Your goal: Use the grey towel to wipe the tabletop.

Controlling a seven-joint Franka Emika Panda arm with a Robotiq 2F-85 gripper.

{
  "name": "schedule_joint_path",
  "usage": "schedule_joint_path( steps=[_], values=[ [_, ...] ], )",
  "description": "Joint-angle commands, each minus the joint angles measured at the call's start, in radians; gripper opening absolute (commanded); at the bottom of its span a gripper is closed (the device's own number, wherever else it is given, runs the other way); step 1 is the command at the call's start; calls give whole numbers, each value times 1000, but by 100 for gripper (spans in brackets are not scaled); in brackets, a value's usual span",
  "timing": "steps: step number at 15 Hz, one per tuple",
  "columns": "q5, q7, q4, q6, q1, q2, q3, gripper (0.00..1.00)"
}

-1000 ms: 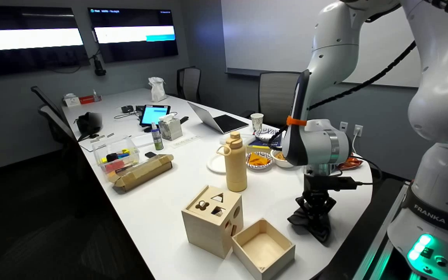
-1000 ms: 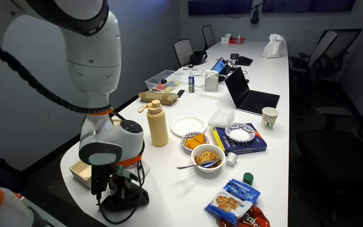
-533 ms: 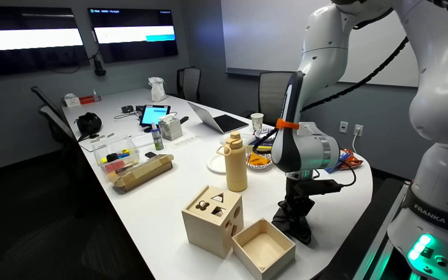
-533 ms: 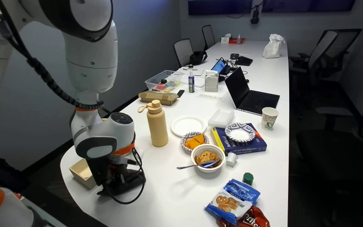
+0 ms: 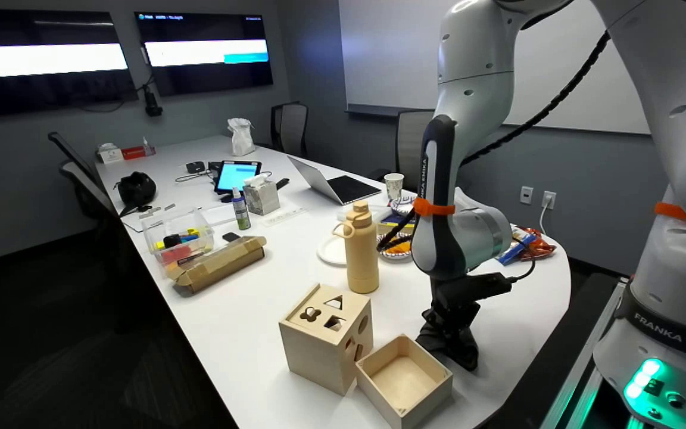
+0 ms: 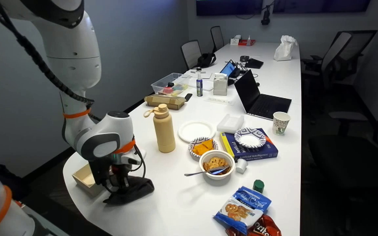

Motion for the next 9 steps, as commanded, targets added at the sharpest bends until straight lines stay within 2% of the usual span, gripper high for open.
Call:
schedule_joint_path(
  steps=[1,4,7,9],
  values=[
    [-33,80,44,85,136,46,-126,1],
    [-41,71,96,153,142,74,-142,1],
    [-68,41,171,190,69,106,-84,1],
    [-111,14,219,206,-22,133,0,1]
  ],
)
